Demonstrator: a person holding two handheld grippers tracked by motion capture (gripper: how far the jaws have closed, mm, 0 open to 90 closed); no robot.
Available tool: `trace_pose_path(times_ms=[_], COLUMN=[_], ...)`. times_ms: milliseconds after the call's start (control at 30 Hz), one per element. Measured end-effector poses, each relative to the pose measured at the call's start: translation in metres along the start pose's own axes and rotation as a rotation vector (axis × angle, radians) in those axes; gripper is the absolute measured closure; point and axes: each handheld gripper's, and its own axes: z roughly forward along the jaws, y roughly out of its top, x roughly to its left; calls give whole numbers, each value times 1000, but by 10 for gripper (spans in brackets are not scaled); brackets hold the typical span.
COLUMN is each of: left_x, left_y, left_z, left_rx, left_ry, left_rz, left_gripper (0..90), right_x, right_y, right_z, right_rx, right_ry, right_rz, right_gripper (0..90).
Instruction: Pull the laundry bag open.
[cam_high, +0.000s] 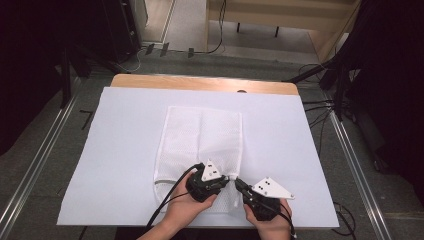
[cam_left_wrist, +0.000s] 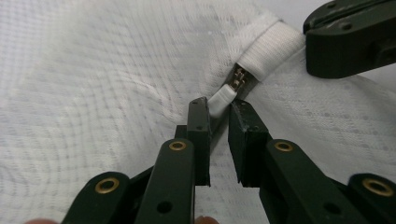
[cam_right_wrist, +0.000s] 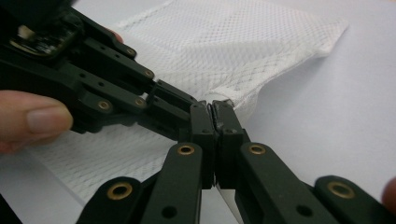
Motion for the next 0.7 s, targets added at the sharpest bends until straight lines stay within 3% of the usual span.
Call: trace_pose_path(times_ms=[367,533,567,633,700], left_x=[-1,-6,-9,-11,-13], left_y=[0,0,0,1,0], left_z=[-4,0,1,1,2], left_rx=[-9,-8,-14,-23,-27], left_ry=[33,61,87,100,96], left_rz=[24,58,78,92,113], left_gripper=[798,791,786,787,803], right_x=[0,1,2,2,2], right_y=[1,1,1,2,2], right_z=[1,1,1,2,1], right_rx=[1,1,1,-4,-5], right_ry=[-6,0,2,8,9], right_rz=[-4,5,5,7,8], right_gripper=[900,900,900,900,900])
